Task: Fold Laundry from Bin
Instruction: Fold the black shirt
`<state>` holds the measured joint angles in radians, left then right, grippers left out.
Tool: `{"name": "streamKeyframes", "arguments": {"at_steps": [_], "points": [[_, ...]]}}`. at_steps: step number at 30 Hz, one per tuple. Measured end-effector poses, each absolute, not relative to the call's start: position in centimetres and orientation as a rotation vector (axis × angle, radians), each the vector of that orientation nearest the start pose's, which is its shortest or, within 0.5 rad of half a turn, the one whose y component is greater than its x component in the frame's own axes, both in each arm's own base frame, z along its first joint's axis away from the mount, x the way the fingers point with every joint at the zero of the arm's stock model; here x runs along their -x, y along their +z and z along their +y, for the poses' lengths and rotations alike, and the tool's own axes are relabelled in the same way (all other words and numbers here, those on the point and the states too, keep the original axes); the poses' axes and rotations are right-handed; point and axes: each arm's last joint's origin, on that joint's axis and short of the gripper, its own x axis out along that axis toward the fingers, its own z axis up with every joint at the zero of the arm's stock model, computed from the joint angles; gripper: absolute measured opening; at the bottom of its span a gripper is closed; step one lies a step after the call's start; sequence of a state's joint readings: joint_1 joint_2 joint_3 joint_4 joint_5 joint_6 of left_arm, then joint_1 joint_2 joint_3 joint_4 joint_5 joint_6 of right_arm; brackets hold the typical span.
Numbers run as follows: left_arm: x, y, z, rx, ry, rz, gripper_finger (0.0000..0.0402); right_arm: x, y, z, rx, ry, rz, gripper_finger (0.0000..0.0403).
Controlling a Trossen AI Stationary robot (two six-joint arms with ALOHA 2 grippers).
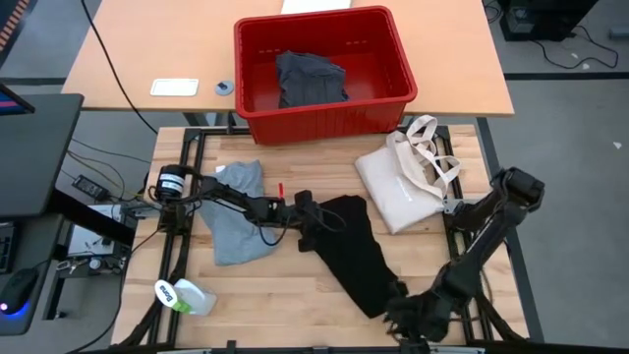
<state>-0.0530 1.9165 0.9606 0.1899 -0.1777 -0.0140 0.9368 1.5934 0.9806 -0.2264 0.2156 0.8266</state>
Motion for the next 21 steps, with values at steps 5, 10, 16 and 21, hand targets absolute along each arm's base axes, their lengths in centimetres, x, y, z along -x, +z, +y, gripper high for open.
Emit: {"name": "streamKeyframes", "arguments": {"at_steps": [5,10,16,21], "points": [[-35.7,15.7,-2.3,-0.101,0.067,0.721,0.0155,-18.3,21.1,24.0,-0.29,-0.025,0.809,0.0141],[-34.9,18.2,-2.4,-0.09,0.07,0.692,0.0155,-18.0,19.8,21.6,-0.277,-0.275,0.819,0.0141],[-33.9,17.6,-2.0,-0.038,0.104,0.814,0.0155,-19.3,17.7,17.7,-0.272,-0.501,0.797,0.0147],[-33.4,16.9,-0.9,0.033,0.202,0.89,0.0155,-21.1,16.3,15.1,-0.295,-0.514,0.891,0.0165]]}}
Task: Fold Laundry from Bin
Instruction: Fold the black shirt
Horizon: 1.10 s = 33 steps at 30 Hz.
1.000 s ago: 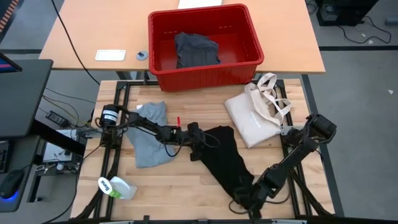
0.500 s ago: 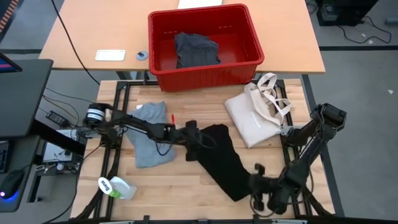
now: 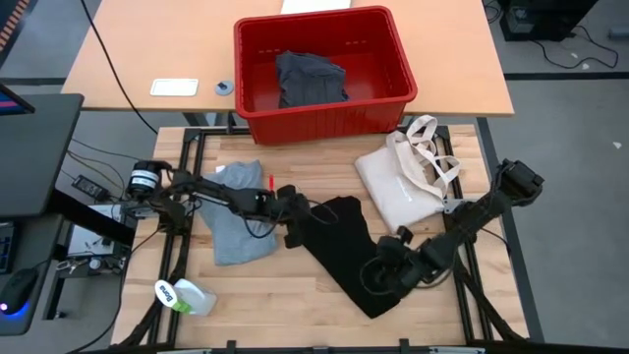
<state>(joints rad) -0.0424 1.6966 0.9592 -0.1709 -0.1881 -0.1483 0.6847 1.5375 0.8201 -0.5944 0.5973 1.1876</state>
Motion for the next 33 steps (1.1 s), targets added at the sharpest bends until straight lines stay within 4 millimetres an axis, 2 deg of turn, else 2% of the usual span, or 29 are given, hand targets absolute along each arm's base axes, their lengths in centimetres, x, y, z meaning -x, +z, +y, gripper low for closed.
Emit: {"name": "streamKeyframes", "arguments": {"at_steps": [5,12,15,17,19,20,24,27,30,33], "points": [[-33.0,16.5,0.1,0.067,0.277,0.941,0.0155,-22.8,16.4,14.5,-0.3,-0.419,0.876,0.0181],[-33.1,14.3,1.2,0.05,0.297,1.04,0.015,-23.9,16.9,14.7,-0.267,-0.331,0.812,0.0181],[-33.1,14.3,0.7,-0.005,0.25,1.049,0.0113,-23.9,16.9,14.7,-0.243,-0.329,0.81,0.0181],[-33.1,14.6,0.2,-0.044,0.212,1.04,0.0065,-23.9,17.0,14.7,-0.225,-0.33,0.806,0.0181],[-33.0,15.7,-0.2,-0.074,0.181,1.003,0.0019,-23.9,17.0,14.6,-0.208,-0.334,0.801,0.0181],[-32.9,16.4,-0.3,-0.081,0.171,0.976,0.0012,-23.9,17.1,14.5,-0.199,-0.331,0.801,0.0181],[-32.2,19.4,-0.9,-0.102,0.138,0.878,0.0011,-24.2,18.1,13.7,-0.164,-0.32,0.77,0.0181],[-31.5,22.2,-1.8,-0.134,0.016,0.764,0.0005,-24.6,19.4,13.0,-0.086,-0.279,0.712,0.0181],[-30.8,24.4,-3.0,-0.183,-0.148,0.653,0.0003,-25.1,21.3,12.5,0.044,-0.203,0.613,0.0182],[-30.4,25.9,-4.1,-0.214,-0.223,0.55,0.0002,-25.7,23.7,11.9,0.161,-0.153,0.499,0.0184]]}}
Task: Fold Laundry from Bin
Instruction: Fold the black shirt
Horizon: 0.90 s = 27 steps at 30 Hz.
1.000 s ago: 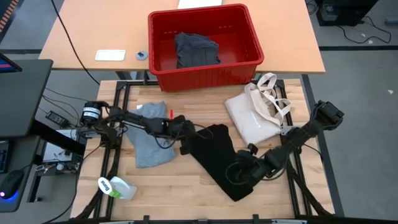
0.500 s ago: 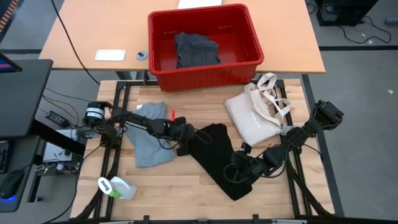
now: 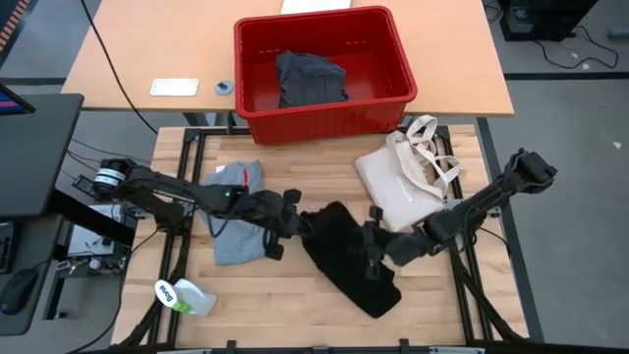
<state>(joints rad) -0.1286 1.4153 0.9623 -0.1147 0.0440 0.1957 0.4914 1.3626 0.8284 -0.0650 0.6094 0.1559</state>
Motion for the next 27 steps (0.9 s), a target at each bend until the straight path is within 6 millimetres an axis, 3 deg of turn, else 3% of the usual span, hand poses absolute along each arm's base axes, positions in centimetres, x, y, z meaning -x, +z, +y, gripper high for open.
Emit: {"name": "streamKeyframes", "arguments": {"at_steps": [6,12,18,23,27], "points": [[-30.6,26.7,-5.6,-0.243,-0.267,0.458,0.0001,-27.6,28.3,9.7,0.2,-0.043,0.413,0.0201],[-31.0,27.7,-6.4,-0.302,-0.287,0.316,0.0002,-30.4,28.7,7.4,0.15,0.106,0.486,0.0234],[-31.1,28.2,-6.7,-0.363,-0.298,0.253,0.0005,-31.8,28.5,6.4,0.127,0.227,0.531,0.0253],[-31.3,29.2,-6.7,-0.377,-0.284,0.154,0.0006,-31.9,28.5,6.8,0.189,0.268,0.512,0.0228],[-31.4,30.2,-6.7,-0.392,-0.266,0.047,0.0006,-31.7,28.8,7.2,0.228,0.29,0.498,0.016]]}}
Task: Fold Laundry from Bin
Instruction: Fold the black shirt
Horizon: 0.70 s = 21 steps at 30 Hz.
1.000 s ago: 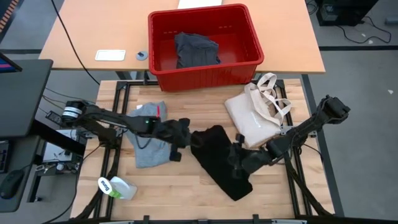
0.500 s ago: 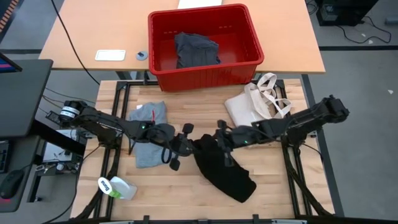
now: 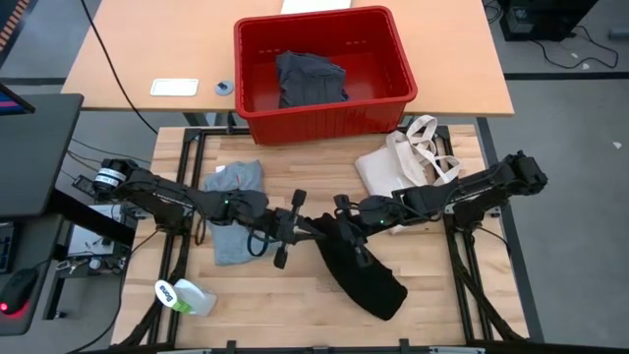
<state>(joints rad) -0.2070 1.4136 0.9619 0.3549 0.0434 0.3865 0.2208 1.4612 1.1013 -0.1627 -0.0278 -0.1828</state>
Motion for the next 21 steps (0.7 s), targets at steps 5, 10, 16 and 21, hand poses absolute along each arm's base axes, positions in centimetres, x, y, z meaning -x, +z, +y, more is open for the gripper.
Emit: {"name": "streamKeyframes", "arguments": {"at_steps": [5,10,16,21], "points": [[-31.5,31.0,-6.6,-0.37,-0.224,-0.032,0.0007,-30.9,31.6,7.7,0.234,0.303,0.513,0.0031],[-31.4,31.5,-6.7,-0.276,-0.211,-0.058,0.0017,-29.5,36.3,8.6,0.242,0.356,0.525,0.0031],[-29.4,32.7,-8.0,-0.279,-0.251,-0.034,0.0087,-27.1,37.9,9.8,0.277,0.363,0.716,0.0013],[-29.0,31.1,-8.4,-0.298,-0.292,0.142,0.0138,-25.4,38.2,10.8,0.307,0.273,0.829,0.002]]}}
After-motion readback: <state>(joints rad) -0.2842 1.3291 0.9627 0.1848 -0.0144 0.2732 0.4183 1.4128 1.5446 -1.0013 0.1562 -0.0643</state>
